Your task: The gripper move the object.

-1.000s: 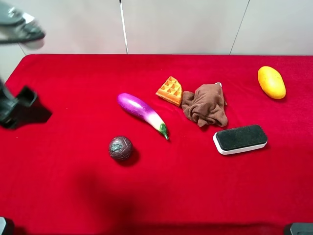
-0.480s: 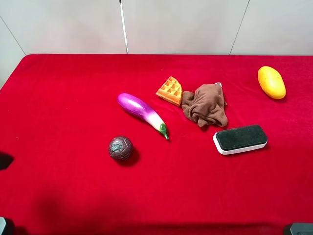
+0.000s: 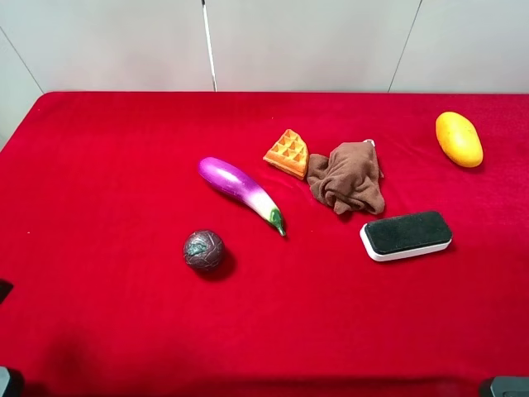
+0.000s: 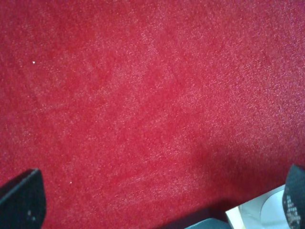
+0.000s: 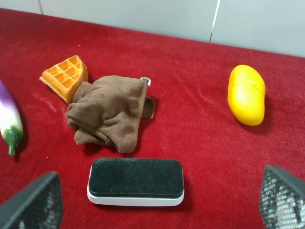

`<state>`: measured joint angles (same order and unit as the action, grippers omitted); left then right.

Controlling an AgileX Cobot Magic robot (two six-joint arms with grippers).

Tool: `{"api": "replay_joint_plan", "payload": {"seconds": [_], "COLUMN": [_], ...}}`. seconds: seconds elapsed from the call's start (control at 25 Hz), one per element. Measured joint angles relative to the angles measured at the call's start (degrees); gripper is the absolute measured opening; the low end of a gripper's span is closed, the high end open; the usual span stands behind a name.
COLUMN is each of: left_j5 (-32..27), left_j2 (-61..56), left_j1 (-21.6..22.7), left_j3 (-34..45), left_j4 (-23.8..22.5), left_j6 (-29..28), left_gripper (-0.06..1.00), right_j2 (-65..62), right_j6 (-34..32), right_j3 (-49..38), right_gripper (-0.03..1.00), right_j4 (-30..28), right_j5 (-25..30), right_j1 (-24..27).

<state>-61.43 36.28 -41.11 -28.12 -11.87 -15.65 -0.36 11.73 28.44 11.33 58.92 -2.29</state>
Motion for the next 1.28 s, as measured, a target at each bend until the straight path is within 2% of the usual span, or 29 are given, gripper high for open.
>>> {"api": "replay_joint_plan", "payload": {"seconds": [0.4, 0.52, 0.68, 0.88, 1.04, 1.28], "left_j5": [0.0, 0.39, 0.52, 0.52, 0.52, 0.42], "left_j2": [-0.27, -0.27, -0.27, -0.27, -1.49, -11.9], "left_j1": [0.52, 4.43, 12.63, 21.42, 25.35, 26.7], "left_j3": [0.0, 0.0, 0.34, 0.34, 0.34, 0.34], "left_j4": [0.26, 2.69, 7.69, 9.06, 9.1, 9.1], "left_j6": [1.5, 5.54, 12.64, 14.67, 14.74, 14.85], "left_gripper": [0.99, 0.99, 0.99, 0.99, 0.99, 0.99], "right_j2": [0.0, 0.0, 0.0, 0.0, 0.0, 0.0], "right_j6": [0.0, 0.0, 0.0, 0.0, 0.0, 0.0], "right_j3": [0.0, 0.0, 0.0, 0.0, 0.0, 0.0], "right_gripper": [0.63, 0.63, 0.63, 0.63, 0.63, 0.63], "right_j4": [0.0, 0.0, 0.0, 0.0, 0.0, 0.0], "right_j5": [0.0, 0.0, 0.0, 0.0, 0.0, 0.0], "right_j1": [0.0, 0.0, 0.0, 0.0, 0.0, 0.0]}}
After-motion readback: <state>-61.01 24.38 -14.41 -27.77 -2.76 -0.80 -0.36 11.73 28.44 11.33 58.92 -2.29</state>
